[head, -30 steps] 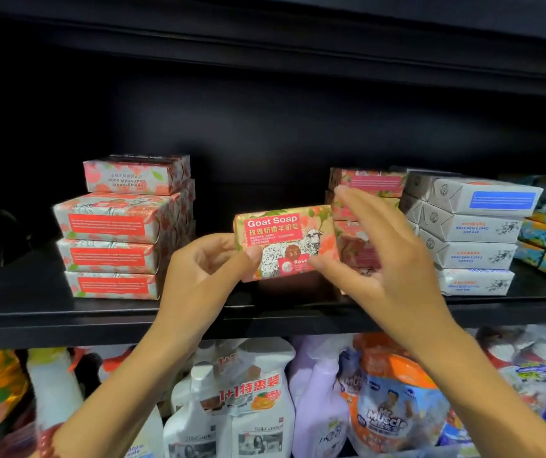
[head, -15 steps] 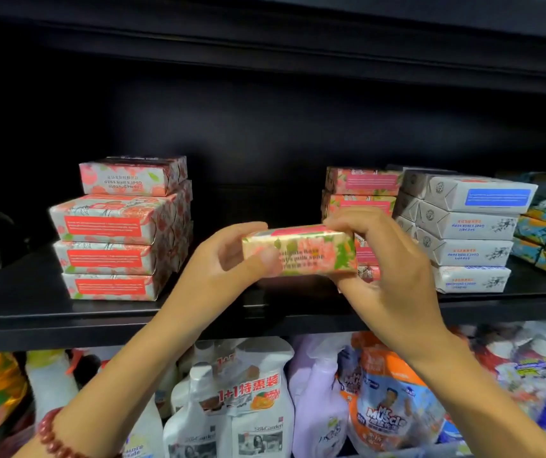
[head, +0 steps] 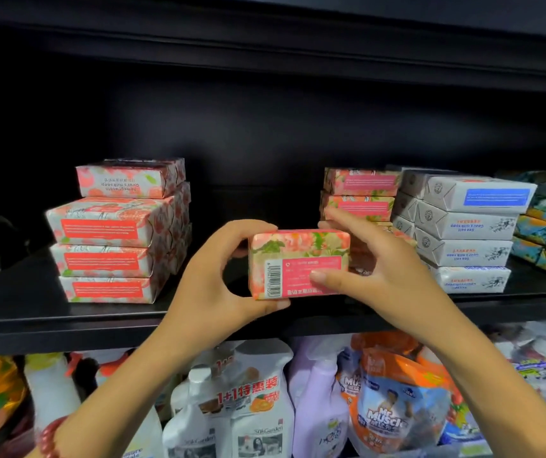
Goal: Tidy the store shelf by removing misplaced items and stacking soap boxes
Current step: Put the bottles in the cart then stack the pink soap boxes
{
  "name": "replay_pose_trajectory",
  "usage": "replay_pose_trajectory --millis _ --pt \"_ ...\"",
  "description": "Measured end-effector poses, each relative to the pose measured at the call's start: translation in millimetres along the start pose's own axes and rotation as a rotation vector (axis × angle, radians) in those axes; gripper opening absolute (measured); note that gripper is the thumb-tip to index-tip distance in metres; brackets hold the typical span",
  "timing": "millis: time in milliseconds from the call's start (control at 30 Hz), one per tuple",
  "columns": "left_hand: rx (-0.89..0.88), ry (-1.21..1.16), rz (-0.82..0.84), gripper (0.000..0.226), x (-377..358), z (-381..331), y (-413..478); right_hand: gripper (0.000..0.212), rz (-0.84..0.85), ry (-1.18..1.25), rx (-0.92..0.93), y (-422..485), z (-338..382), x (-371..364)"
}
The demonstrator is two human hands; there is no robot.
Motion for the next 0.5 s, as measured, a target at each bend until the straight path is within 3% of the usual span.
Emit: replay_pose_trajectory --millis 133,200,300,433,500 --pt "-0.059 0.031 0.021 0.065 -3.7 -0.9 -0.8 0.057 -0.003 -0.009 0.037 2.8 3.3 5.2" --pt "-0.008 -0.040 0.039 0.072 -2.9 -1.8 -1.6 0.048 -0.075 0.053 0.093 -0.8 6.6 5.6" --pt "0.137 -0.234 0.020 0.086 -3.5 -4.2 -2.8 0.044 -0.222 -0.081 0.283 -7.9 7.8 -2.2" --pt "0.296 -0.333 0.039 0.061 -7.0 -8.1 -1.4 0.036 -0.344 -0.151 0.437 -12.3 1.0 -11.2" --pt "0.311 -0.372 0.062 0.061 -8.7 -9.5 -1.3 0.043 -0.356 -0.174 0.475 -13.7 -2.2 -13.8"
Point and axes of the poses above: each hand's wrist, its own y-axis towards the middle knuckle, its own x-axis out of the back of the hand, z = x × y, the point moved 1 cm from there along y, towards the middle knuckle, and after that the axes turned 1 degree about z, right-handed, at the moved point
